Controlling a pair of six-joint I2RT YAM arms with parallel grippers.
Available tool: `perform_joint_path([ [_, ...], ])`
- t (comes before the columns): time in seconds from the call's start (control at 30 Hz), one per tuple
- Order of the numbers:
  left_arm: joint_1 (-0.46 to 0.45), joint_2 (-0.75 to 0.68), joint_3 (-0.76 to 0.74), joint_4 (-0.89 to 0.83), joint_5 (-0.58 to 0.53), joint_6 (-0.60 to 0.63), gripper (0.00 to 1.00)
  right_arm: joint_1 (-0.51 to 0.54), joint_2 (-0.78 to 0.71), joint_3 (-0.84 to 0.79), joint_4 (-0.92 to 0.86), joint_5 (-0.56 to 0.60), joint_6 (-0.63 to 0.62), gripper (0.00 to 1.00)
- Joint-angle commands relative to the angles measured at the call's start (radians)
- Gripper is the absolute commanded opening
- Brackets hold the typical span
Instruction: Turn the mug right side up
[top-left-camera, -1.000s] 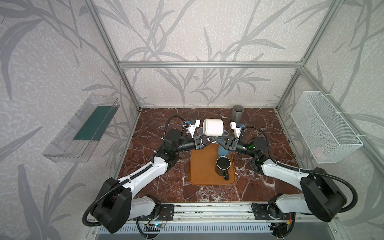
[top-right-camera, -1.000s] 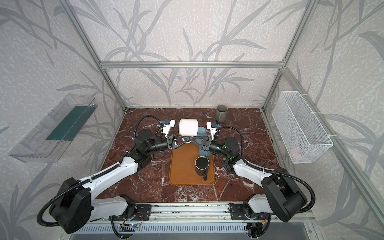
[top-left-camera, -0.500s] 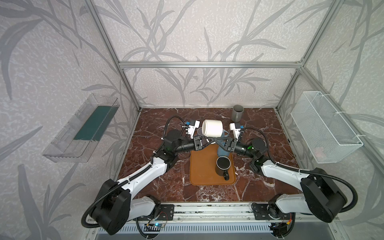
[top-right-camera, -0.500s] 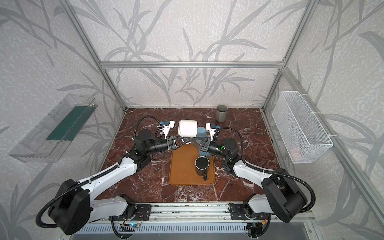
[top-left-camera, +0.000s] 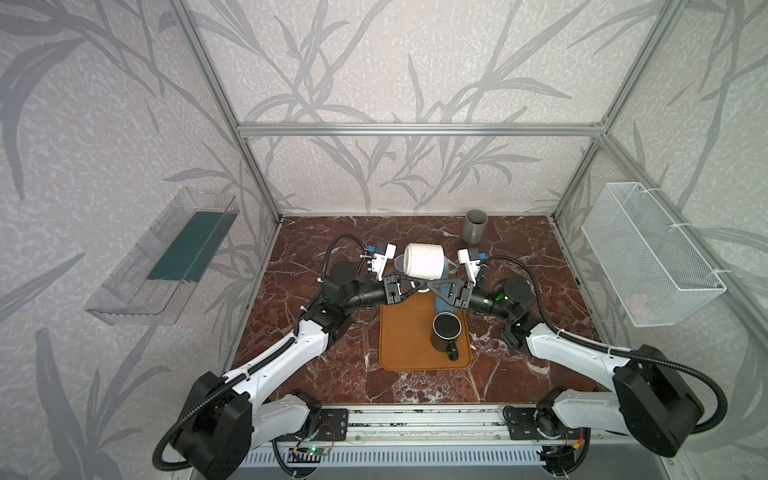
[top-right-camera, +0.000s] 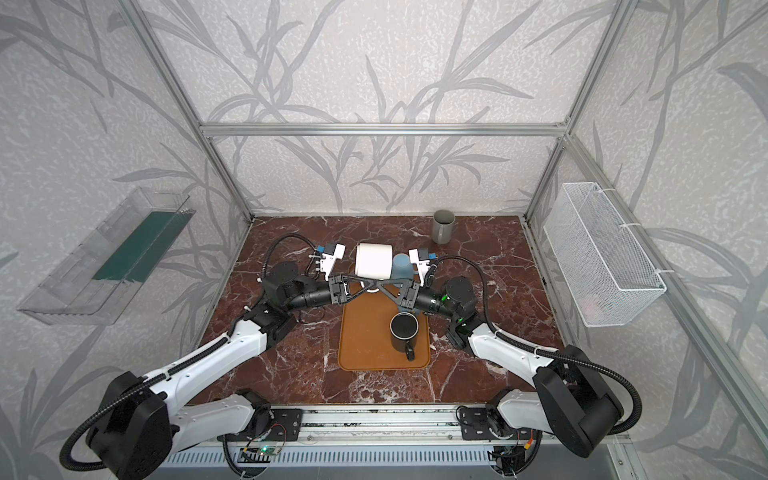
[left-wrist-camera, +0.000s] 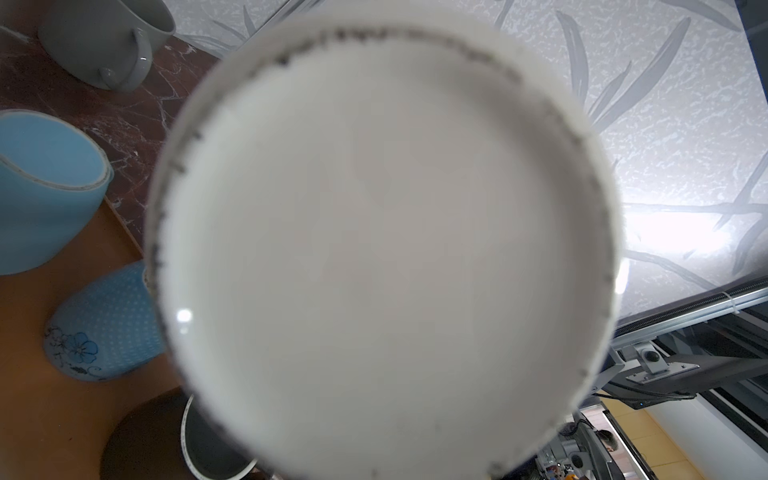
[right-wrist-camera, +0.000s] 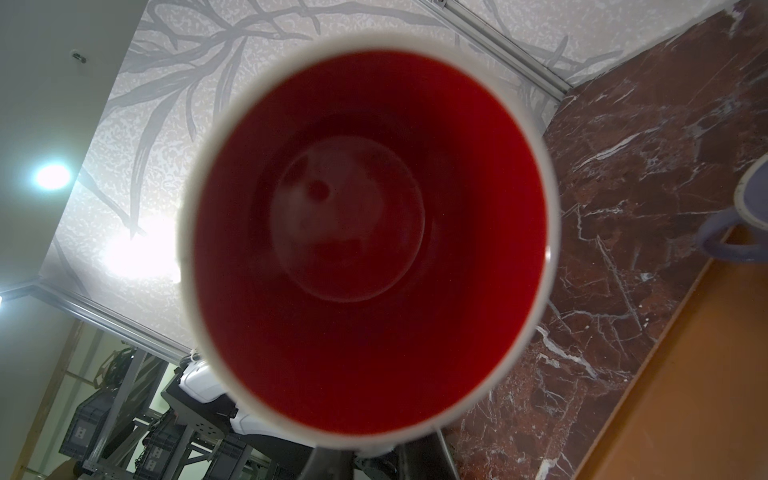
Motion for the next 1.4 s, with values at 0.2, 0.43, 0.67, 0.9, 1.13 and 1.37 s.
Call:
perform_joint_path([
  [0.2, 0.032, -0.029, -0.007, 0.029, -0.047, -0.002, 0.12, 0.023, -0.04, 0.004, 0.064, -0.078, -0.038, 0.0],
  [0.43, 0.032, -0.003, -0.008, 0.09, -0.032, -0.031, 0.0, 0.031, -0.039, 0.03, 0.046, -0.101, -0.04, 0.0],
  [0.67, 0.032, 0.04, -0.02, 0.223, -0.013, -0.096, 0.0, 0.066, -0.029, 0.056, 0.018, -0.087, -0.059, 0.07],
  [0.9, 0.032, 0.041, -0.021, 0.244, -0.006, -0.107, 0.0, 0.066, -0.007, 0.058, 0.06, -0.074, -0.031, 0.15],
  [1.13, 0.03, 0.04, -0.025, 0.246, -0.005, -0.108, 0.0, 0.066, 0.016, 0.066, 0.096, -0.062, -0.009, 0.22],
  [1.37, 0.027, 0.043, -0.03, 0.27, -0.003, -0.119, 0.0, 0.066, 0.032, 0.065, 0.12, -0.041, 0.01, 0.23],
])
